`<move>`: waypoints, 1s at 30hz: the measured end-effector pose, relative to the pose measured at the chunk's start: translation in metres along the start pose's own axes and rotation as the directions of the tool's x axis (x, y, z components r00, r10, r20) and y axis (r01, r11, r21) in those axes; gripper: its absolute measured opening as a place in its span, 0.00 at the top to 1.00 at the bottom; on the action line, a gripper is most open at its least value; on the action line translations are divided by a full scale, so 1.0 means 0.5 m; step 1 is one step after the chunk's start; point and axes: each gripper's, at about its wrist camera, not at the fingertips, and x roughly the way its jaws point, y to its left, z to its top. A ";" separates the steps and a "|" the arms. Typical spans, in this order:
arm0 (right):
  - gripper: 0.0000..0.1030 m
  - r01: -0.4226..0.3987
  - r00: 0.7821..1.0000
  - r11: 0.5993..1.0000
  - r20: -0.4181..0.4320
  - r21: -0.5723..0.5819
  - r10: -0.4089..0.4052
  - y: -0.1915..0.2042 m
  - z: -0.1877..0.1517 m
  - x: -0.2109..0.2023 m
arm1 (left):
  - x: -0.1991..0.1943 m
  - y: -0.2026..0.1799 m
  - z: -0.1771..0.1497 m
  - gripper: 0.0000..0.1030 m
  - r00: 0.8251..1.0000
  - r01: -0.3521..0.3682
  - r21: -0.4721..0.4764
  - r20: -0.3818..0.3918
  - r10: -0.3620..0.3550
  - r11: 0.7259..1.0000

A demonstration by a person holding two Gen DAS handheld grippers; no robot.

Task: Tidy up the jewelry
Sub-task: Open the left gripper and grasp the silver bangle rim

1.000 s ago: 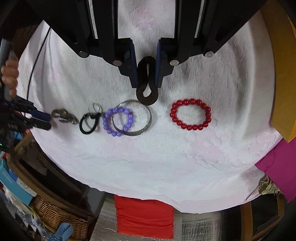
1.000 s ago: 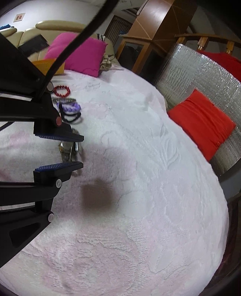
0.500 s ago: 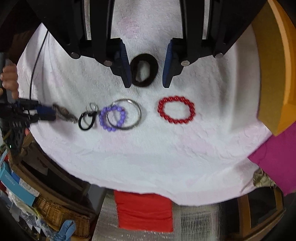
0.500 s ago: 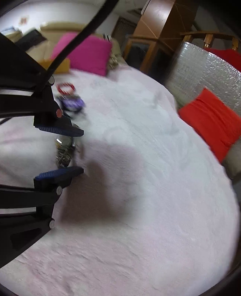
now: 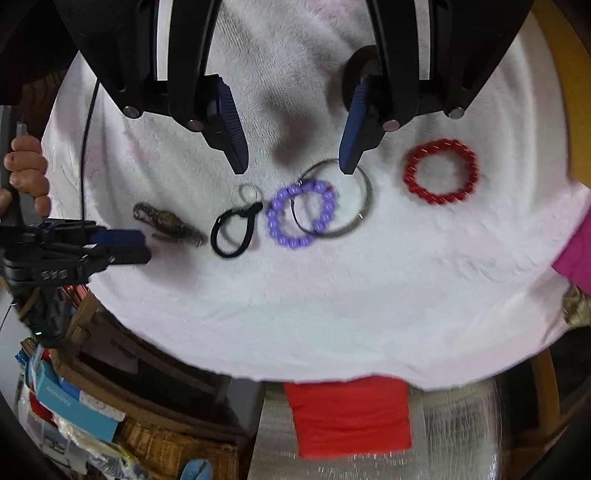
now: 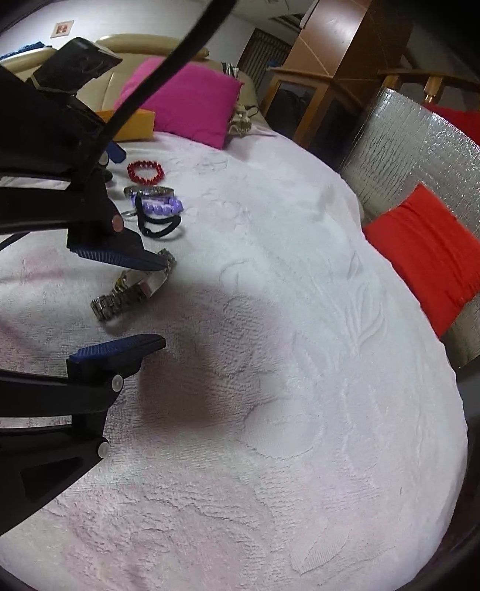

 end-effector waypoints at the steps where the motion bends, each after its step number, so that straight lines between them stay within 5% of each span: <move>1: 0.62 -0.004 1.000 1.000 0.003 0.004 0.004 -0.002 0.001 -0.001 | 0.008 0.002 0.000 0.50 1.000 -0.002 -0.003 -0.008 0.002 1.000; 6: 0.62 -0.022 1.000 1.000 0.000 0.014 0.022 -0.006 -0.001 0.001 | 0.030 0.014 0.009 0.64 1.000 0.001 -0.020 -0.012 -0.001 1.000; 8: 0.62 -0.022 1.000 1.000 0.000 0.011 0.022 -0.008 0.001 0.000 | 0.035 0.010 0.012 0.77 1.000 0.007 -0.008 -0.014 -0.007 1.000; 19: 0.62 -0.024 1.000 1.000 -0.002 -0.010 0.024 0.004 0.001 0.003 | 0.015 0.023 -0.012 0.95 0.996 0.059 -0.006 -0.062 -0.059 0.998; 22: 0.51 -0.022 1.000 0.999 -0.013 -0.035 0.021 0.019 -0.004 0.015 | 0.002 0.037 -0.019 0.95 0.996 0.058 -0.024 -0.060 -0.059 0.998; 30: 0.50 0.117 0.993 0.968 0.029 -0.221 -0.113 0.077 -0.030 0.050 | -0.035 0.059 -0.022 0.96 0.995 0.095 -0.042 -0.002 -0.095 0.995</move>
